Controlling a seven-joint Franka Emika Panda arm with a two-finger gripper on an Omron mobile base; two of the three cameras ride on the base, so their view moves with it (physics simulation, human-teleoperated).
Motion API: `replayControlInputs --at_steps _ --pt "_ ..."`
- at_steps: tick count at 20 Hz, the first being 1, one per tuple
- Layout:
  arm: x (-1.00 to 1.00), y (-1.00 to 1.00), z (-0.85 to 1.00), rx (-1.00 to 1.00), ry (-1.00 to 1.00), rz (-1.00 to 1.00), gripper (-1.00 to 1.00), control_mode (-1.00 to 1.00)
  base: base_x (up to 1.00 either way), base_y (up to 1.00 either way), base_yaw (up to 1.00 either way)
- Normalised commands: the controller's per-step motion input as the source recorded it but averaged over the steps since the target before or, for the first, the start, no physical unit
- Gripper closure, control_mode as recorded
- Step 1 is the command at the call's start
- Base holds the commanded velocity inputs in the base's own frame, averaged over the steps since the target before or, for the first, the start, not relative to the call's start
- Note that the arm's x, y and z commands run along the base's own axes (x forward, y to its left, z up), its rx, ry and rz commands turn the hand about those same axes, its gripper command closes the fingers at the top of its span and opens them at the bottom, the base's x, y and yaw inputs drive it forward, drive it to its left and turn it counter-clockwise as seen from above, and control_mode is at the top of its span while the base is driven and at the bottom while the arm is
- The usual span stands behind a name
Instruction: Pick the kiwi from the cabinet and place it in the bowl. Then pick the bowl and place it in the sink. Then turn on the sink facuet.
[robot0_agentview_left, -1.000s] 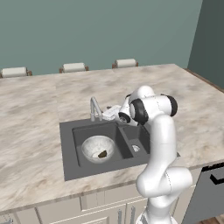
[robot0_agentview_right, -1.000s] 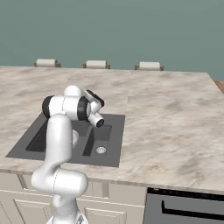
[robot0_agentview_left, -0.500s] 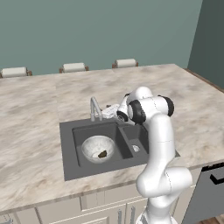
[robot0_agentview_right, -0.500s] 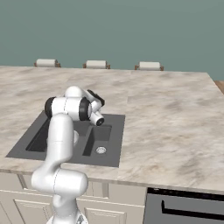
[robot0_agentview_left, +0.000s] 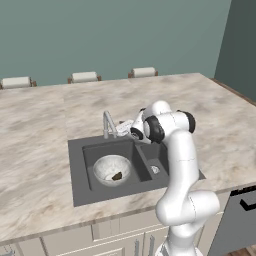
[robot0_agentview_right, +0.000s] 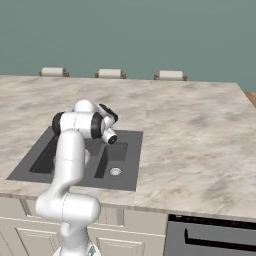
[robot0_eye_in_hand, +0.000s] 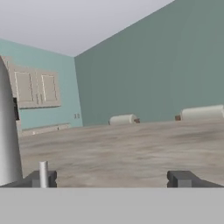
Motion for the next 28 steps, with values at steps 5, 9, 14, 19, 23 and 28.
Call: replayControlInputs --at_steps 5,9,14,19,23,28 --pt "0.39 0.02 -0.06 0.00 0.00 -0.02 -1.00 -1.00 0.00 0.00 0.00" --pt "0.33 0.00 -0.08 0.00 0.00 -0.03 -1.00 -1.00 0.00 0.00 0.00" --pt "0.27 0.00 0.01 0.00 0.00 -0.05 -1.00 -1.00 0.00 0.00 0.00" --pt "0.32 0.00 0.00 0.00 0.00 -0.07 -1.00 -1.00 0.00 0.00 0.00" --pt "0.26 0.00 0.02 0.00 0.04 -0.09 1.00 -1.00 0.00 0.00 0.00" --pt "0.05 -0.23 0.18 0.00 0.10 -0.11 1.00 -1.00 0.00 0.00 0.00"
